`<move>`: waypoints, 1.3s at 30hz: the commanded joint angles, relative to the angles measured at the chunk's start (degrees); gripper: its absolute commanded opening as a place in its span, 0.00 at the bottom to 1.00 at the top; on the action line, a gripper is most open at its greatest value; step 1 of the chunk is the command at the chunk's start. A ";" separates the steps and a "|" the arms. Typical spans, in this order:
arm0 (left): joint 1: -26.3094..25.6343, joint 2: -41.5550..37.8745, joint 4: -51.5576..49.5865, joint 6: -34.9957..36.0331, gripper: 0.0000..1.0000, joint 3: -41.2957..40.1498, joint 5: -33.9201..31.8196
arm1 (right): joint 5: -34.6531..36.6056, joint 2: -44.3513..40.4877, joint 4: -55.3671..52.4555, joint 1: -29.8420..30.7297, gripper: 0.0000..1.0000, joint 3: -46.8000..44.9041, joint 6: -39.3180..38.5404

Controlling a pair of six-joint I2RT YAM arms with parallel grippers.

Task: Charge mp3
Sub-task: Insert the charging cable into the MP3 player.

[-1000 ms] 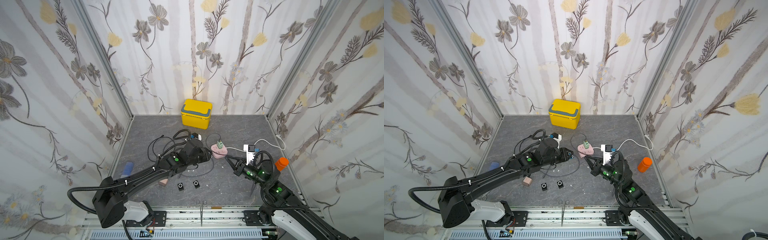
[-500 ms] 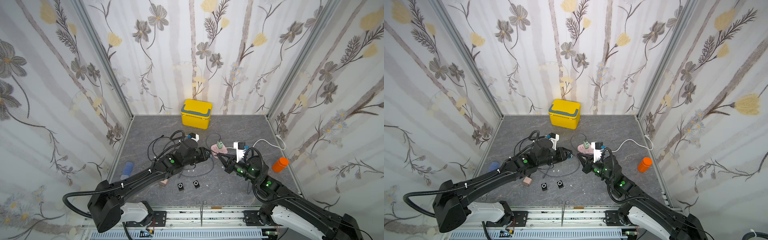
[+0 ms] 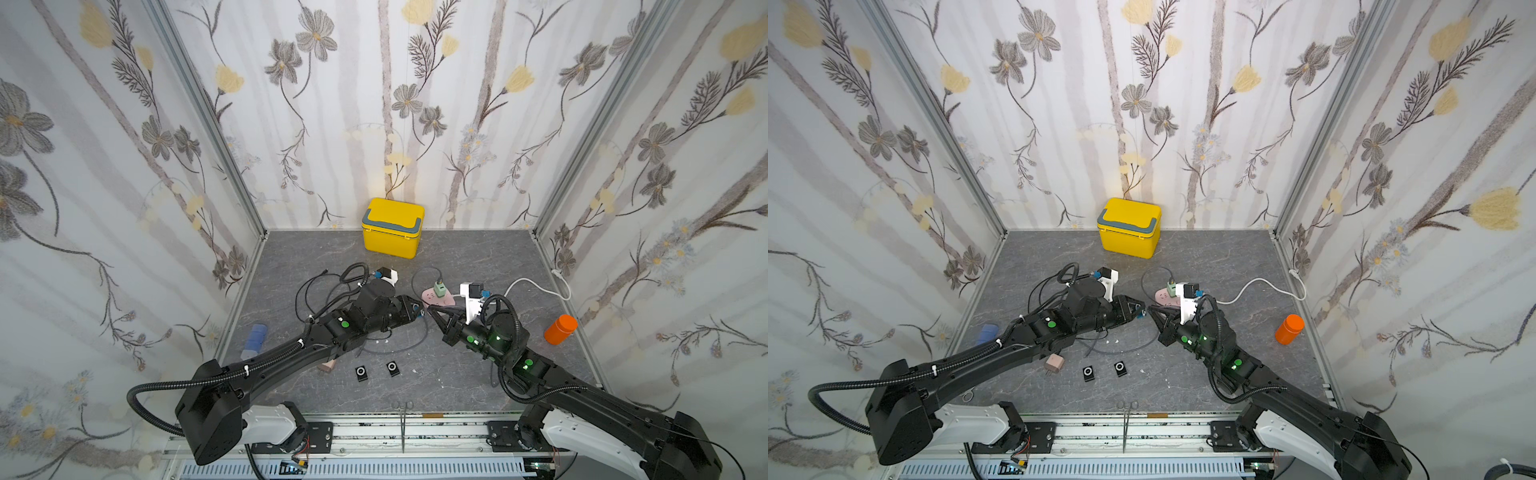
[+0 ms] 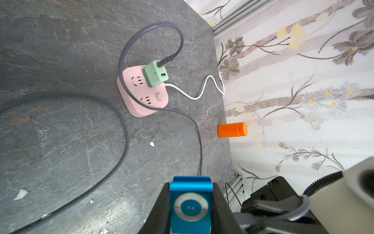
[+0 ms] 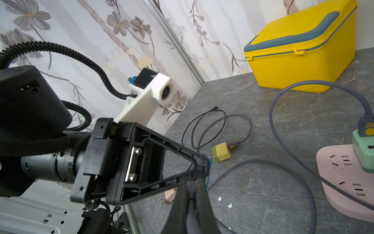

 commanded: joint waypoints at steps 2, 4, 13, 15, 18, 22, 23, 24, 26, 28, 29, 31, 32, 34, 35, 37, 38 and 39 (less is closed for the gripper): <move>-0.05 -0.42 1.79 -0.08 0.15 -0.12 -0.47 | 0.75 -0.03 1.90 0.36 0.00 -0.47 0.70; -0.04 -0.49 1.82 -0.08 0.15 -0.12 -0.46 | 1.27 -0.35 1.26 0.36 0.00 -0.68 0.51; -0.01 -0.69 2.00 0.19 0.14 -0.02 0.34 | 2.23 0.29 -0.64 0.36 0.00 -0.16 -0.53; -0.06 -0.65 2.00 0.27 0.14 -0.04 0.28 | 1.76 0.82 -0.10 0.36 0.00 -0.11 -0.48; 0.05 -0.50 1.82 0.45 0.14 -0.13 -0.08 | 0.78 1.27 0.80 0.36 0.00 -0.06 -0.02; -0.02 0.02 1.67 0.80 0.14 0.14 0.27 | 0.46 1.05 1.24 0.36 0.00 -0.20 0.46; -0.04 0.13 1.66 0.89 0.14 0.19 0.34 | 0.38 1.10 1.34 0.36 0.00 -0.16 0.51; -0.04 0.18 1.71 0.89 0.14 0.14 0.36 | 0.45 1.18 1.26 0.36 0.00 -0.08 0.42; 0.04 0.40 1.57 0.98 0.14 0.23 0.38 | 0.46 1.36 1.17 0.36 0.00 0.10 0.36; -0.03 0.50 1.30 1.02 0.14 0.44 0.02 | 0.27 1.83 1.16 0.36 0.00 0.19 0.44; -0.05 0.56 1.16 0.77 0.14 0.34 -0.31 | 0.06 2.10 1.25 0.36 0.00 0.30 0.58; -0.05 0.35 1.55 0.52 0.13 0.14 -0.60 | -0.21 2.71 1.17 0.36 0.00 0.58 0.66; -0.04 0.32 1.56 0.45 0.13 0.23 -0.55 | -0.20 2.93 1.06 0.36 0.00 0.63 0.57; 0.03 0.16 1.47 0.45 0.13 0.58 -0.43 | 0.02 3.11 1.00 0.36 0.00 0.33 0.56; -0.05 0.32 1.47 0.45 0.13 0.83 -0.33 | 0.25 3.21 0.91 0.36 0.00 0.12 0.47; 0.02 0.32 1.32 0.36 0.13 1.11 -0.24 | 0.54 3.11 0.47 0.36 0.00 -0.31 0.35; -0.05 0.23 1.25 0.43 0.13 1.20 -0.33 | 0.74 2.97 0.23 0.36 0.00 -0.48 0.28; -0.11 0.15 1.09 0.36 0.13 1.35 -0.42 | 0.96 2.78 -0.02 0.36 0.00 -0.64 0.24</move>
